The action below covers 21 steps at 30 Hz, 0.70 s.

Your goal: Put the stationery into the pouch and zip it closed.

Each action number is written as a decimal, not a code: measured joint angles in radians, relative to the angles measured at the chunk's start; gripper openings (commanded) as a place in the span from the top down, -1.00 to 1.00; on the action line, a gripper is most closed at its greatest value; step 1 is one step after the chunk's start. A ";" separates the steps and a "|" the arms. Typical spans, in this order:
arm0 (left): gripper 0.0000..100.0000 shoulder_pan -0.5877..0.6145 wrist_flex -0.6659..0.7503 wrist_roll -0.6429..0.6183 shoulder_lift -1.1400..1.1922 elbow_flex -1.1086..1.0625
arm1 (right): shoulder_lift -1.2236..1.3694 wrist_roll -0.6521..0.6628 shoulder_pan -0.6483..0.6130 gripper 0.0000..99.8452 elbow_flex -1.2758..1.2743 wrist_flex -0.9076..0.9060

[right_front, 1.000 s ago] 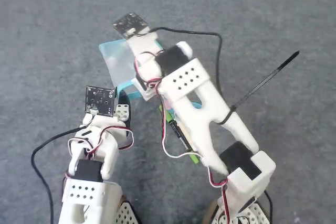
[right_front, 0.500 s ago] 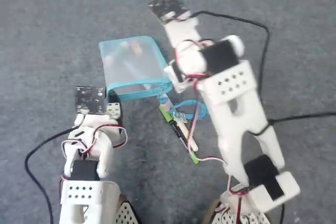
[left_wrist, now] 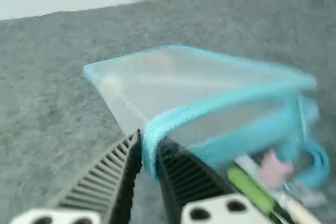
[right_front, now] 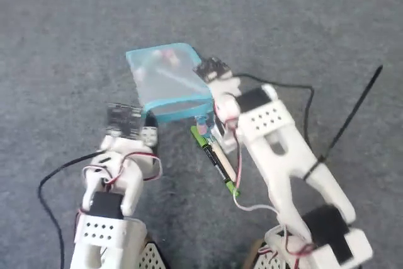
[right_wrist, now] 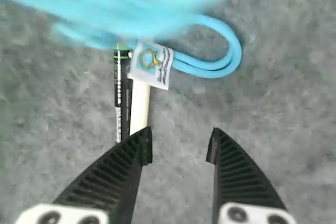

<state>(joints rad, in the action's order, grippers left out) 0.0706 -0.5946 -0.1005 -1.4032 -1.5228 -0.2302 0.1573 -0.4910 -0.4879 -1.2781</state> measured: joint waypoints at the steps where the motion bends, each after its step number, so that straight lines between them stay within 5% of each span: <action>1: 0.98 0.055 0.000 -0.018 0.000 0.000 | -0.023 0.000 -0.003 0.65 -0.041 0.034; 6: 0.98 0.155 0.000 -0.049 0.000 0.000 | -0.110 0.000 -0.054 0.65 -0.198 0.137; 21: 0.98 0.166 0.000 -0.051 0.000 0.000 | -0.150 0.097 -0.120 0.65 -0.417 0.292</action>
<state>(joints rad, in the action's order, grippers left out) 0.2363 -0.5946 -0.1511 -1.4032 -1.5228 -0.3805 0.2539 -0.6107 -0.9053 -0.9866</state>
